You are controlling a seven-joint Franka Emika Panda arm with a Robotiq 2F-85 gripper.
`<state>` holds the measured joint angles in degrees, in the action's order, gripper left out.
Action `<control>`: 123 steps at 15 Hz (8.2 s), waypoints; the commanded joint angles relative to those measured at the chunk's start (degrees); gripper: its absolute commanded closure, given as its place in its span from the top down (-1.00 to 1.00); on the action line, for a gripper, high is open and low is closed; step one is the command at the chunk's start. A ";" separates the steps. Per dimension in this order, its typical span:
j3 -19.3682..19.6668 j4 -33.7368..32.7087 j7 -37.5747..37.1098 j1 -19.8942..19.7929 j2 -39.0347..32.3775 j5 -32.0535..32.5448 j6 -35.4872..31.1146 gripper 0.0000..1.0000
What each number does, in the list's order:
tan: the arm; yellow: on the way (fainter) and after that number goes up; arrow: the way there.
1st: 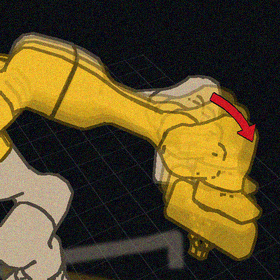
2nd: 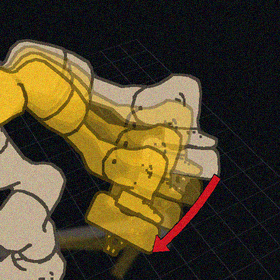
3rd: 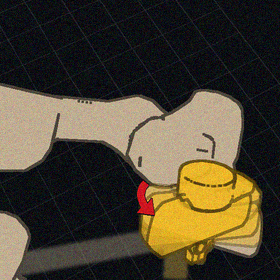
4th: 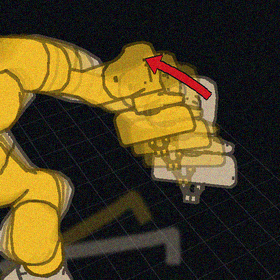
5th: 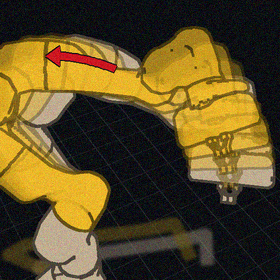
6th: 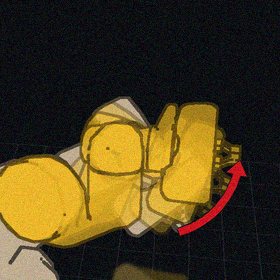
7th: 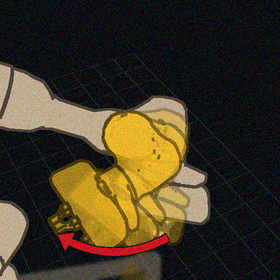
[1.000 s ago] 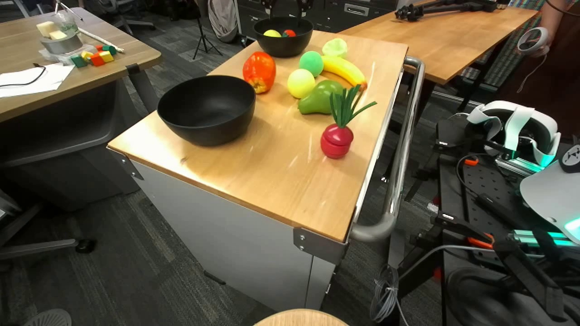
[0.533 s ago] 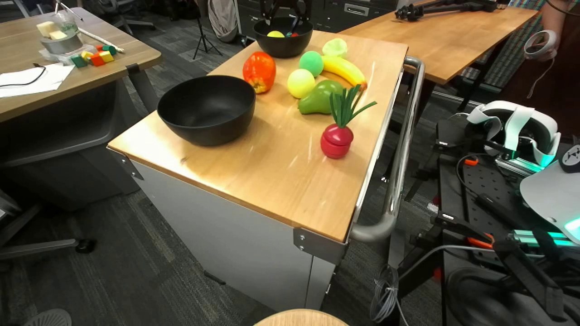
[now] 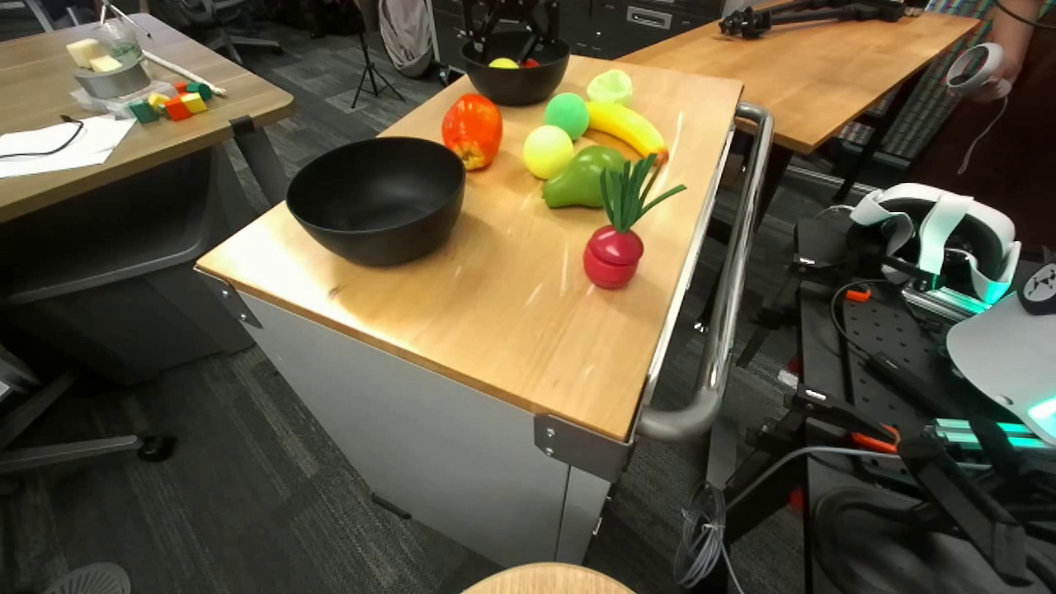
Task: Take the plastic fruits and vegetables and place them on the table
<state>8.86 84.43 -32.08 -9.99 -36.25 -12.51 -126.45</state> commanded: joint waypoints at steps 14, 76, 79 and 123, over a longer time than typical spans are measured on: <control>0.17 -0.37 -1.53 1.10 -0.69 -1.53 -0.25 -0.41; 1.65 15.78 16.87 0.63 8.30 2.51 -20.84 0.52; 2.30 14.58 16.28 1.07 6.37 4.67 -20.97 0.42; 7.09 47.81 16.60 -7.77 34.00 23.59 -9.86 -0.50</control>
<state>15.74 133.57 -12.93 -18.94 -0.94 9.97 -136.86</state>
